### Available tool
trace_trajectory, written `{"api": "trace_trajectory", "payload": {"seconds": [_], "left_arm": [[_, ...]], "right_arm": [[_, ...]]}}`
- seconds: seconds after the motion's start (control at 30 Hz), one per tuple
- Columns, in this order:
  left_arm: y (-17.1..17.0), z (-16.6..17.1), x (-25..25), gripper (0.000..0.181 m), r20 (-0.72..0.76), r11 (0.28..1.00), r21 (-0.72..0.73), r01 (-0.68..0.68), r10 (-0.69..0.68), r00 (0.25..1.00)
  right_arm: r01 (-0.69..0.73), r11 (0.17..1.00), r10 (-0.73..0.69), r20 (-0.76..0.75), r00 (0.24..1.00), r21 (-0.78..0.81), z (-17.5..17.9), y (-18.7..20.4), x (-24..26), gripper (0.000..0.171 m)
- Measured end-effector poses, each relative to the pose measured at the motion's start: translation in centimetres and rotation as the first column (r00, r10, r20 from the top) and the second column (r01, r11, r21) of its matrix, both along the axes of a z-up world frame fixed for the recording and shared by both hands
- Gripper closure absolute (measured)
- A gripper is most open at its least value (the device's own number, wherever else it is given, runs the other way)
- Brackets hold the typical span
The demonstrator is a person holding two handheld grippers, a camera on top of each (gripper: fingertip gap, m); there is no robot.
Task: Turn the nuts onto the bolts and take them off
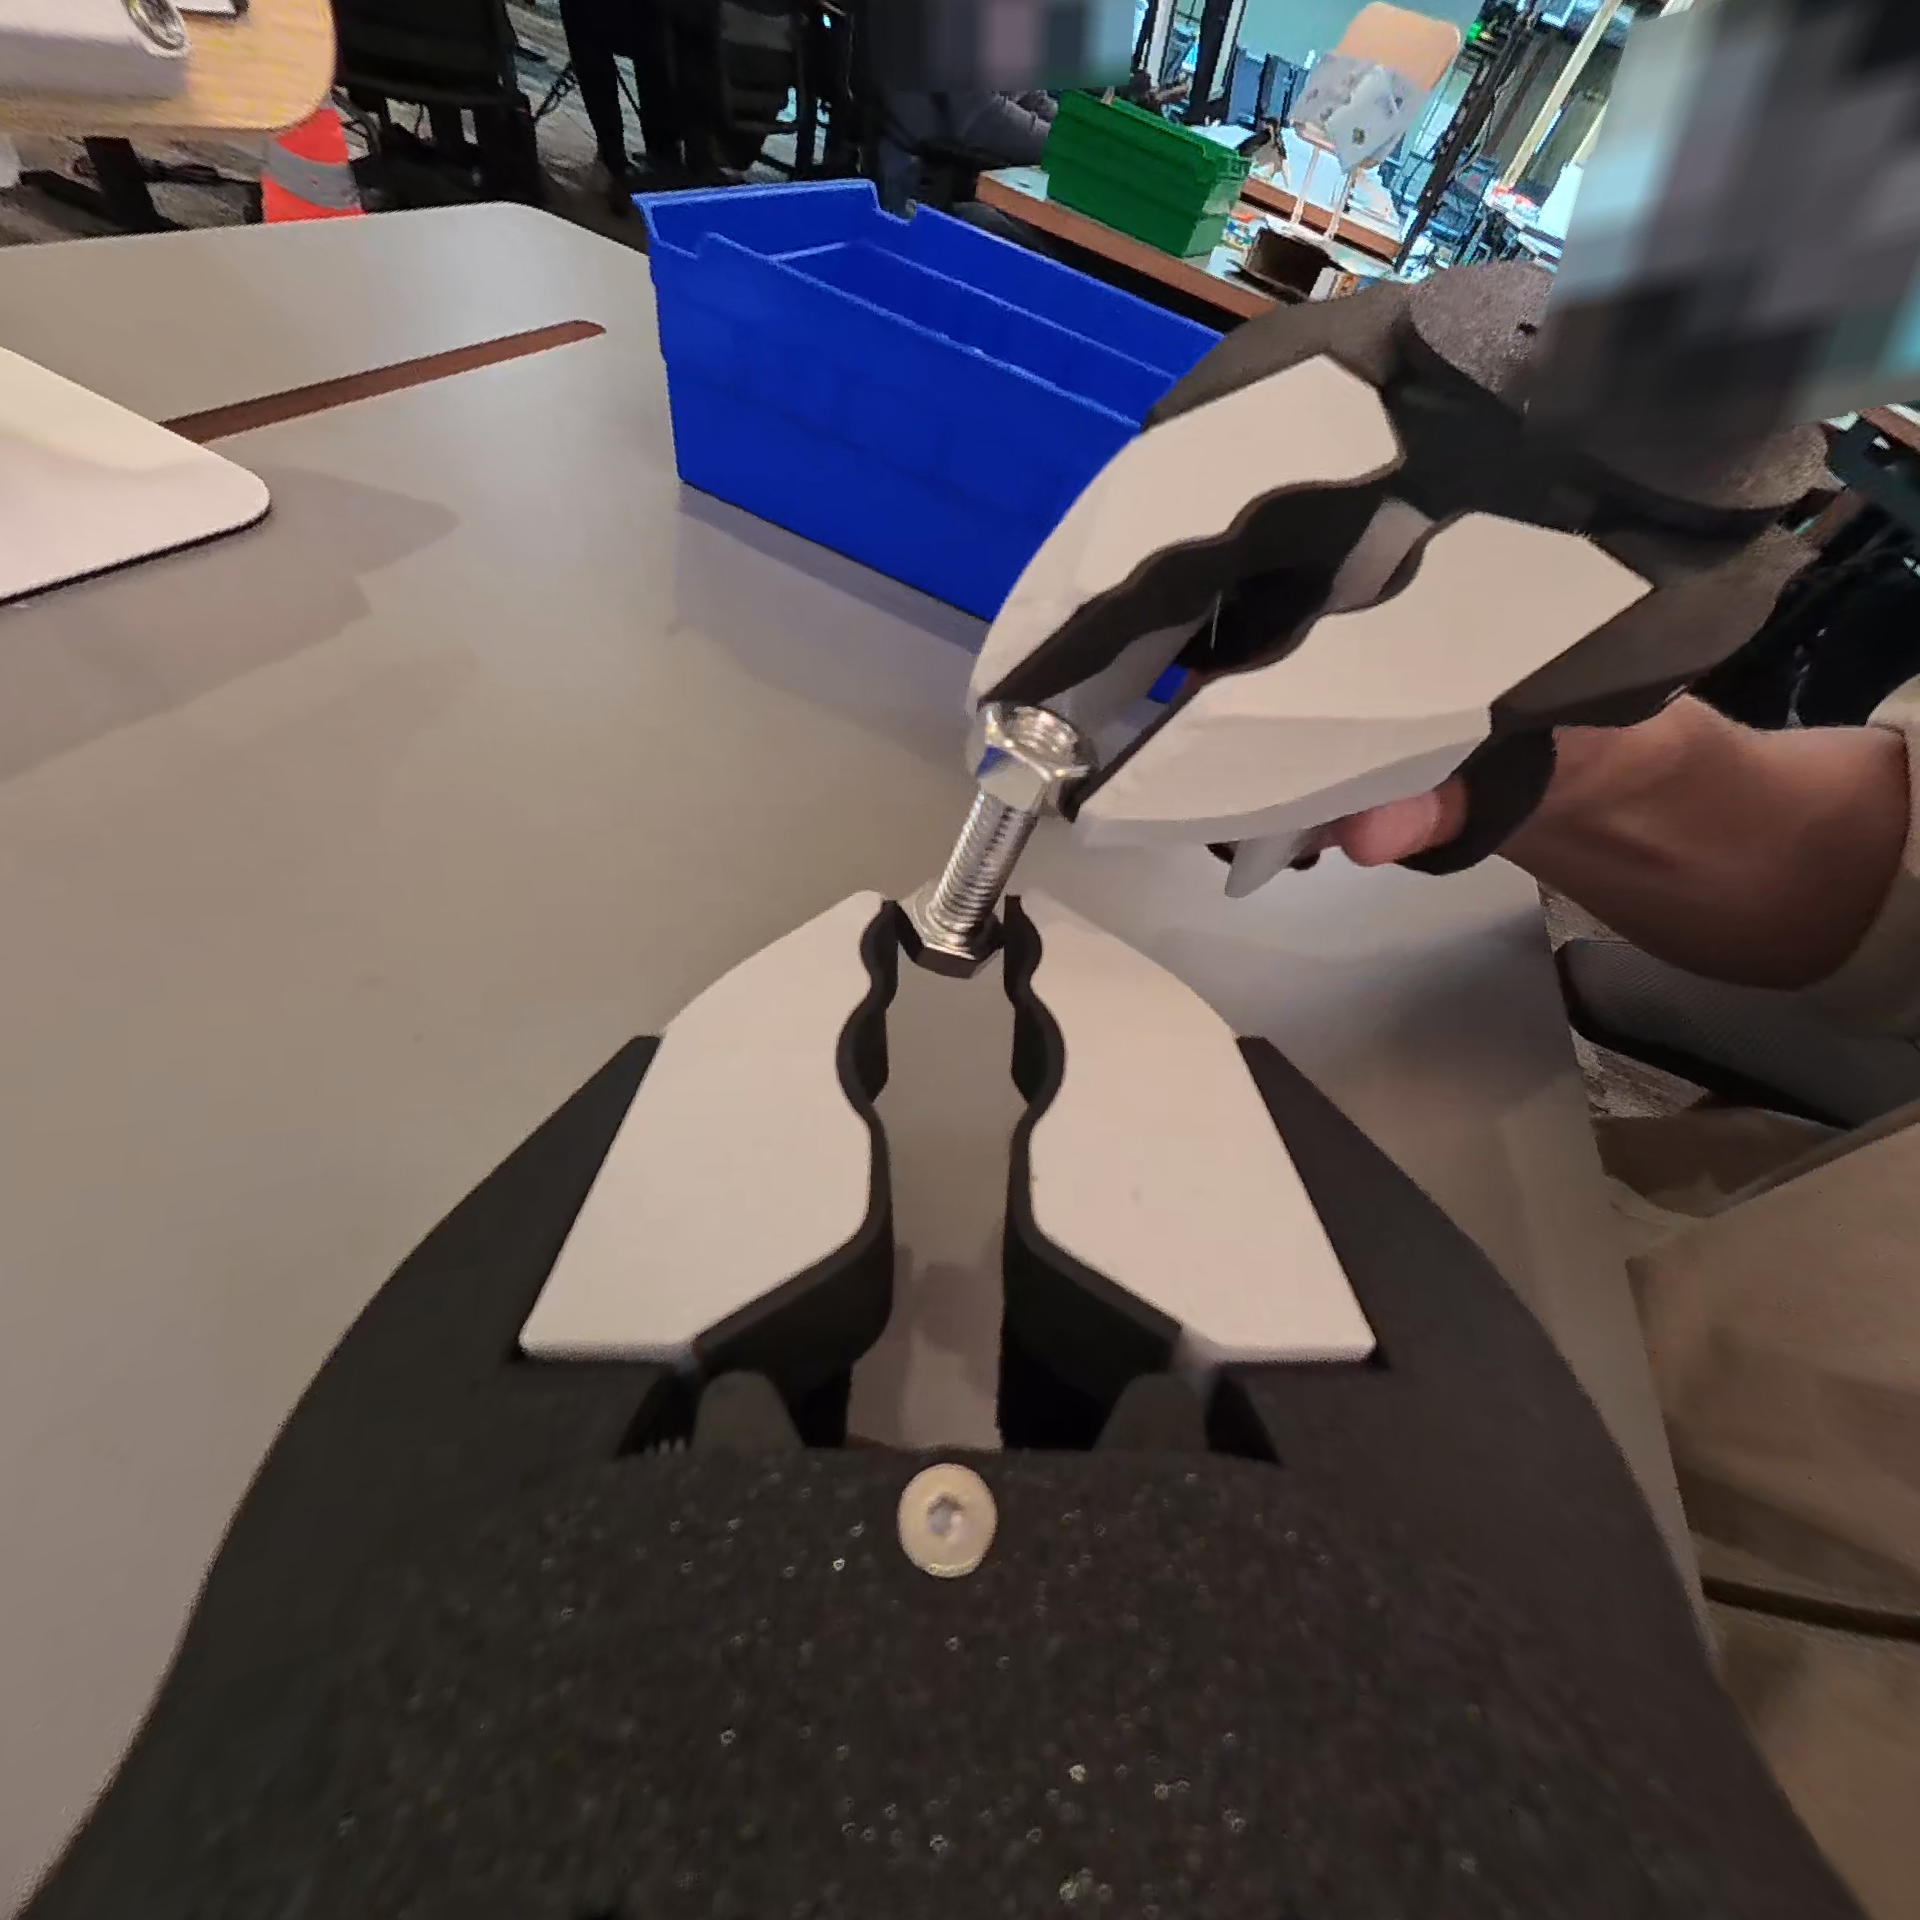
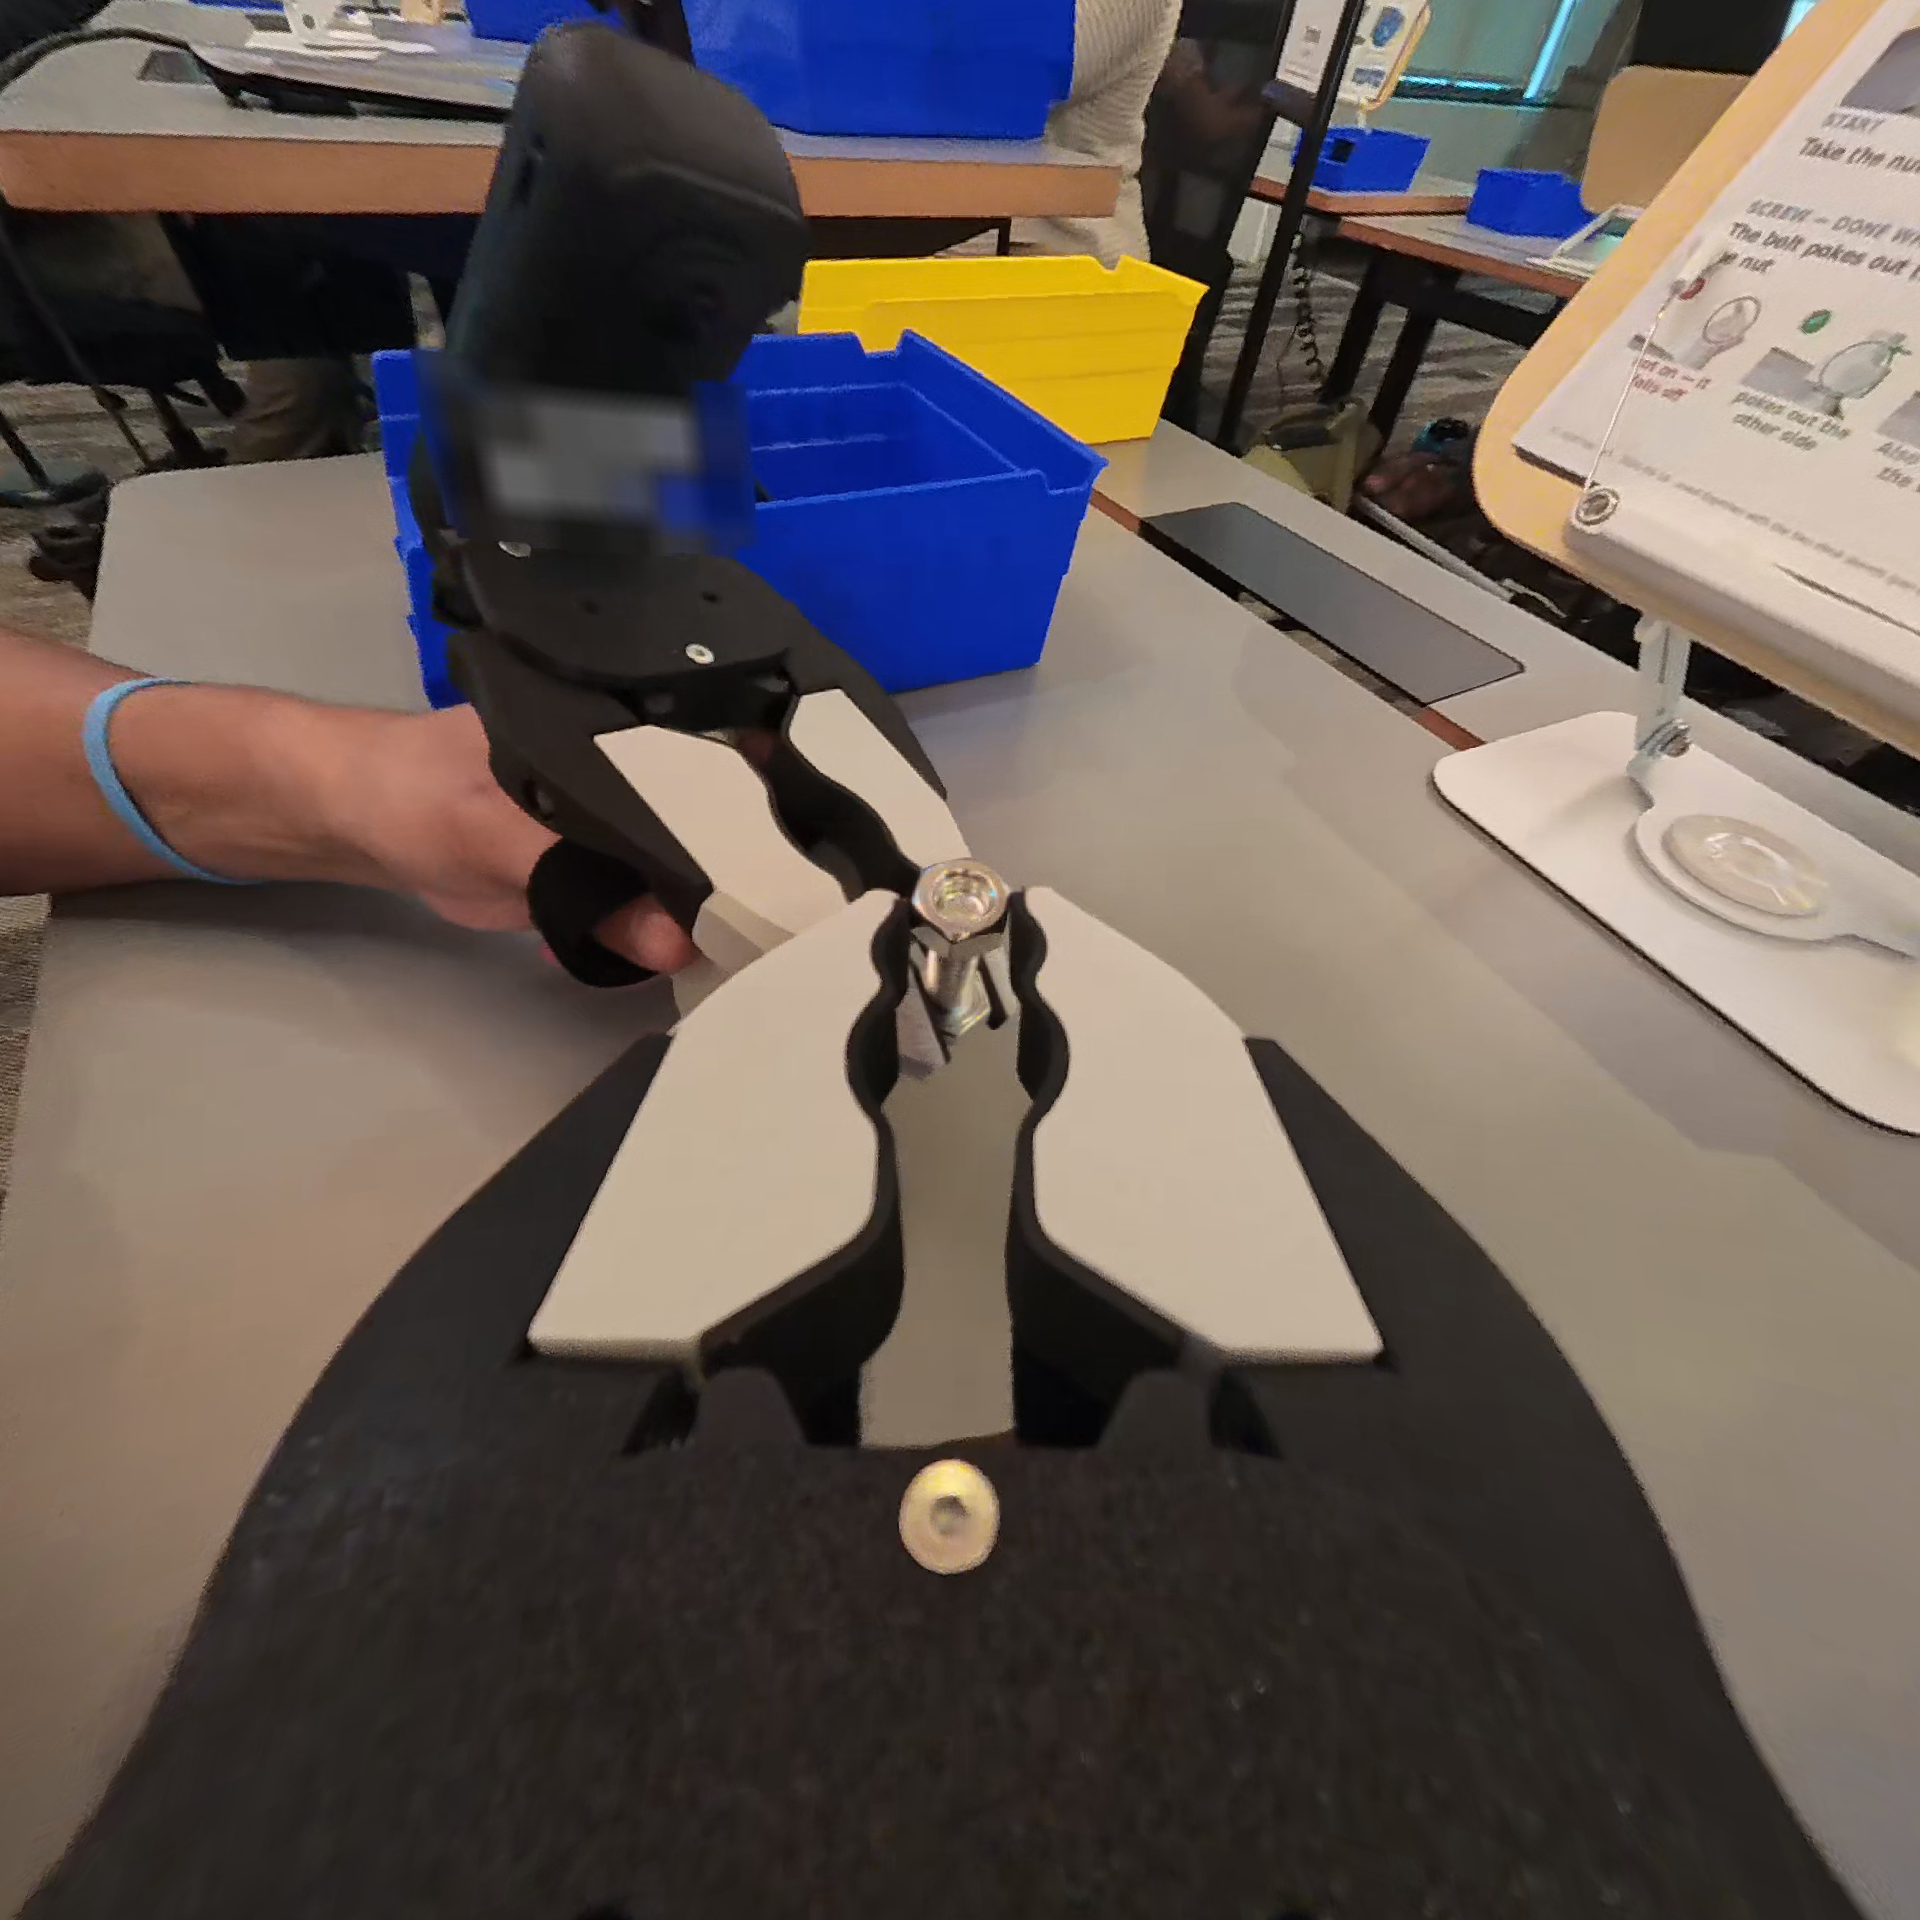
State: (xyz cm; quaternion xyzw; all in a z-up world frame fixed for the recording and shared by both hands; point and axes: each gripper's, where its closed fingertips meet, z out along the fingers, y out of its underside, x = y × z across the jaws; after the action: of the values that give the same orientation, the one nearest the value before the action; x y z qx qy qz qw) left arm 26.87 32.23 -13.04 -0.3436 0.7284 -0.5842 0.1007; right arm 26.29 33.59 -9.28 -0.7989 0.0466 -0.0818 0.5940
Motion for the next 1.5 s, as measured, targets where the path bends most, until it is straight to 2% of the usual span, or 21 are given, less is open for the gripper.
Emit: {"api": "trace_trajectory", "payload": {"seconds": [0.43, 0.57, 0.8, 1.07, 1.23, 1.37, 1.43, 1.5], "left_arm": [[0.6, 0.4, 0.3, 0.163, -0.028, 0.998, -0.056, -0.002, 0.000, 1.000], [0.7, 0.4, 0.3, 0.163, -0.032, 0.998, -0.064, 0.000, -0.002, 0.999], [0.3, 0.7, -0.2, 0.163, -0.021, 0.996, -0.078, 0.040, -0.042, 0.999], [0.8, 1.1, 0.0, 0.163, -0.015, 0.996, -0.085, 0.027, -0.029, 0.999], [1.5, 1.6, 0.1, 0.163, -0.011, 0.995, -0.100, 0.025, -0.026, 1.000], [0.9, 1.1, -0.5, 0.163, -0.010, 0.996, -0.053, 0.068, -0.069, 0.998], [0.3, 0.9, -1.0, 0.163, -0.015, 0.994, -0.044, 0.099, -0.100, 0.995], [0.1, 0.6, -1.1, 0.162, -0.016, 0.994, -0.023, 0.109, -0.109, 0.994]], "right_arm": [[-0.012, 1.000, 0.013, -0.021, 1.000, 0.022, 0.2, -0.1, 0.2, 0.155], [-0.013, 0.999, 0.014, -0.020, 1.000, 0.051, 0.7, -0.2, 0.2, 0.148], [-0.065, 0.987, 0.090, -0.167, 0.982, 0.148, 1.0, 0.3, 0.1, 0.137], [-0.088, 0.985, 0.110, -0.152, 0.982, 0.148, 1.2, 0.4, -0.8, 0.140], [-0.053, 0.989, 0.069, -0.115, 0.991, 0.137, 1.5, -0.2, 0.0, 0.139], [-0.125, 0.981, 0.144, -0.122, 0.982, 0.150, 1.9, 0.6, -0.2, 0.138], [-0.164, 0.980, 0.177, -0.124, 0.976, 0.113, 1.2, 1.0, -0.4, 0.140], [-0.200, 0.976, 0.211, -0.136, 0.968, 0.092, 0.6, 1.1, -0.7, 0.153]]}}
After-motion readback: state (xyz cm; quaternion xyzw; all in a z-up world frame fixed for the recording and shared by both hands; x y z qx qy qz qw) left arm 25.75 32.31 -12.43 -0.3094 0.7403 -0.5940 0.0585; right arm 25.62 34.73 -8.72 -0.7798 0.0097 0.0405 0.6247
